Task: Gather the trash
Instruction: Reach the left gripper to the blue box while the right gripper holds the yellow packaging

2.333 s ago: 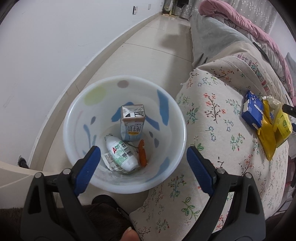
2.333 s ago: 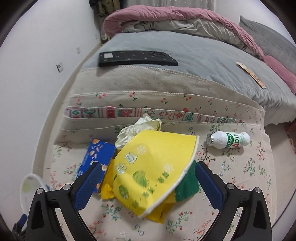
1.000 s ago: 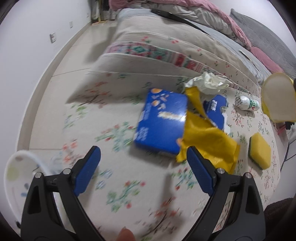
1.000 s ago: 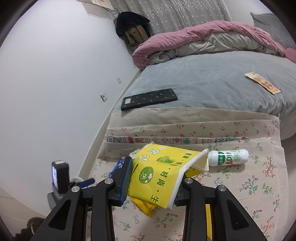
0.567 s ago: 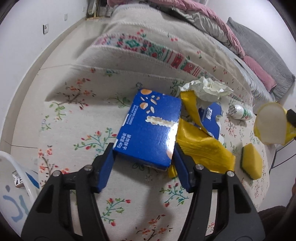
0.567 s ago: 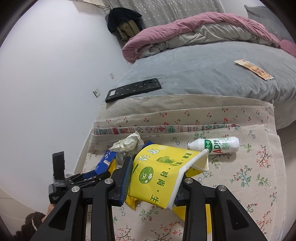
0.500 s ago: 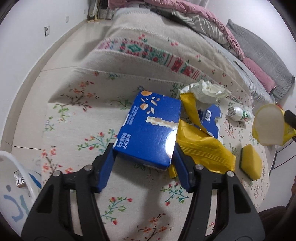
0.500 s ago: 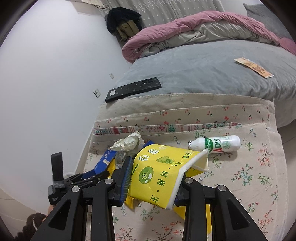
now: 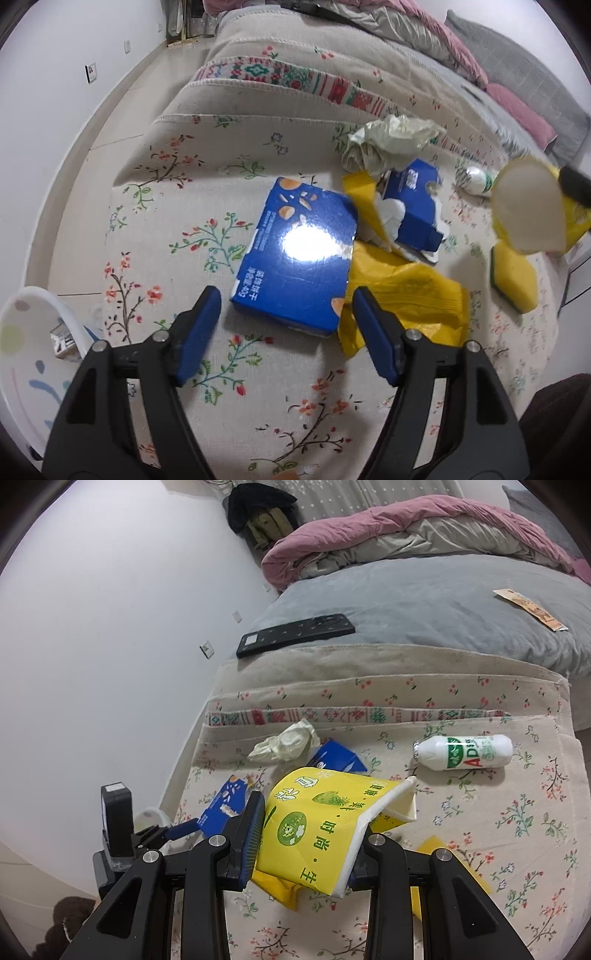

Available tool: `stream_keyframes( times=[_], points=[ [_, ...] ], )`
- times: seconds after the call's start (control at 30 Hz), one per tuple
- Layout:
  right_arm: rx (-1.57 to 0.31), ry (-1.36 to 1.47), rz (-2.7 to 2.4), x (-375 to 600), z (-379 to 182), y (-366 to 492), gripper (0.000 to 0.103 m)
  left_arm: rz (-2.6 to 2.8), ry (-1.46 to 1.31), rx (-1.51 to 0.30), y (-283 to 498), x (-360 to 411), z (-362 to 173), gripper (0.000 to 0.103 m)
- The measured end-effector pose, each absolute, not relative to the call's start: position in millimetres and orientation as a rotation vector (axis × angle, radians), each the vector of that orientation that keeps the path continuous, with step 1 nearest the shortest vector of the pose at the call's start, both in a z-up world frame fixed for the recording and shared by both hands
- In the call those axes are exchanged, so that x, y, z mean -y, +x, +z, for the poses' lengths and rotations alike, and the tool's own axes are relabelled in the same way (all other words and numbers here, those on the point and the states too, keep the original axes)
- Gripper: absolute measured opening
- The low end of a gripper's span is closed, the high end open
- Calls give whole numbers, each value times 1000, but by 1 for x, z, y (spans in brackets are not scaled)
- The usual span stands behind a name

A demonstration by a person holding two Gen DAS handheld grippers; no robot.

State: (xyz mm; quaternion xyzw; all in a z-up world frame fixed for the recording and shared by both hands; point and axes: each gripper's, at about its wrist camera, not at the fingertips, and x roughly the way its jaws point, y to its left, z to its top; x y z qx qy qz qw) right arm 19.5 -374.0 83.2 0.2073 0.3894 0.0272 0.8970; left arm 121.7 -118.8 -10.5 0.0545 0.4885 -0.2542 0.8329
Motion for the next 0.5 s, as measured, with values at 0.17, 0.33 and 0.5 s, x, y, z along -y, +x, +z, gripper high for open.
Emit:
stream_keyframes(
  times=[0.17, 0.33, 0.5],
  points=[
    [-813, 430, 52, 373, 79, 18, 36, -573, 15, -1059, 130, 105, -9, 73],
    [-821, 432, 49, 375, 77, 19, 36, -575, -63, -1062, 135, 91, -12, 40],
    [-823, 428, 55, 372, 77, 20, 36, -575, -61, -1063, 134, 92, -7, 40]
  ],
)
